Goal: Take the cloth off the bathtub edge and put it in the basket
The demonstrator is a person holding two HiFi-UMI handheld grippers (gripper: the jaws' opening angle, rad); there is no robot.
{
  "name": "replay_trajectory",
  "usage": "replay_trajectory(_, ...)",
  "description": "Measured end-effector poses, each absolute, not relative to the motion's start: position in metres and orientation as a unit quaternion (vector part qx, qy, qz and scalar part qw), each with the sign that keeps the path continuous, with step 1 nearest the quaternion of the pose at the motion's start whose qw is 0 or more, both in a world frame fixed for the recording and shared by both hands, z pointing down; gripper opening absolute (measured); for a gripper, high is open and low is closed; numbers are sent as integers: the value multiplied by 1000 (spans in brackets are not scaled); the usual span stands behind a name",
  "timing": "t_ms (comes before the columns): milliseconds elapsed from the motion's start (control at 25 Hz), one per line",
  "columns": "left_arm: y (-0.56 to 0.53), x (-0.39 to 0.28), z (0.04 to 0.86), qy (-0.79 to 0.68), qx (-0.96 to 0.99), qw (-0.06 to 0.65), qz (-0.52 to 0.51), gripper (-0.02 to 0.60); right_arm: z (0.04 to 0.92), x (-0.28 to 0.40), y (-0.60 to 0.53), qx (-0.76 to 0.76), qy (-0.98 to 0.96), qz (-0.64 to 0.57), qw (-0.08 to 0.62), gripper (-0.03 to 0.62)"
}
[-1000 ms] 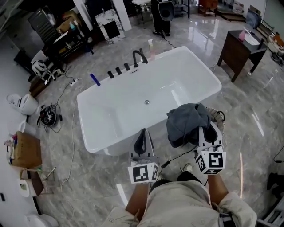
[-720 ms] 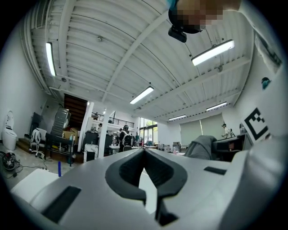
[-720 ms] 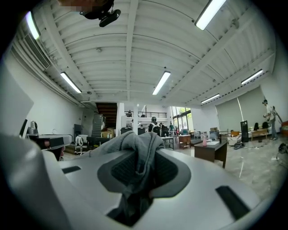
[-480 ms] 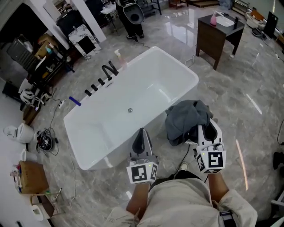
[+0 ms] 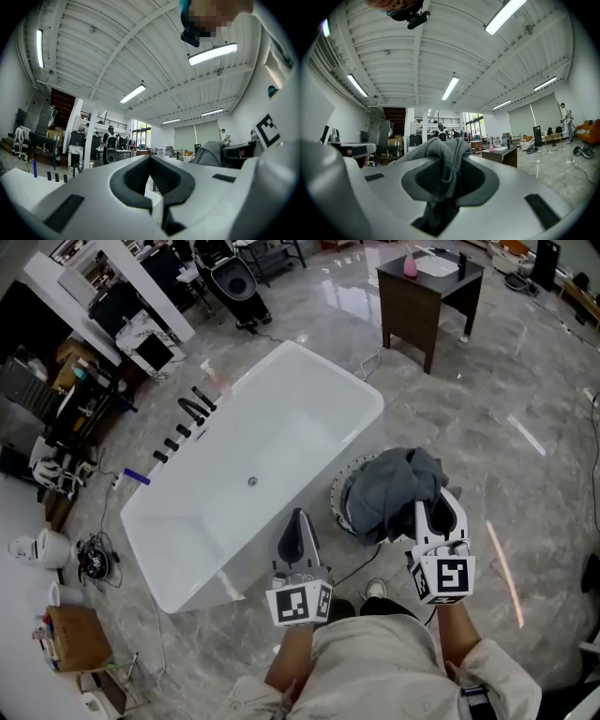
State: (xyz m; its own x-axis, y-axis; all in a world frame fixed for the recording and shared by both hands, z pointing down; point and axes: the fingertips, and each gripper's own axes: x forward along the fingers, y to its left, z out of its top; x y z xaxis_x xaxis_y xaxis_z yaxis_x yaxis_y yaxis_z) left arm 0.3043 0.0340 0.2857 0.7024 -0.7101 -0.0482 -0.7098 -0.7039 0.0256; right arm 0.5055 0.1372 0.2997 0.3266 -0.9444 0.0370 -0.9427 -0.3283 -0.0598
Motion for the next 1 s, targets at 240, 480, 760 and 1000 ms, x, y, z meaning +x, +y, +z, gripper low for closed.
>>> replay_trajectory(240,32,319,292,-370,929,5,-19,-5,312,519,142,-824,565,-45,19,78)
replay_trajectory(480,24,334,302,-353,935,14,-18,-5,322,526,136,-829,556,-51,16,78)
replay_trajectory(760,-12,353,314,-334,942,11,-11,-5,335,533,103,-835,547,-61,1,78)
replay_trajectory(1000,-50,374,333,-313,950,17,1,-5,355,543,65,-838,539,-81,-19,78)
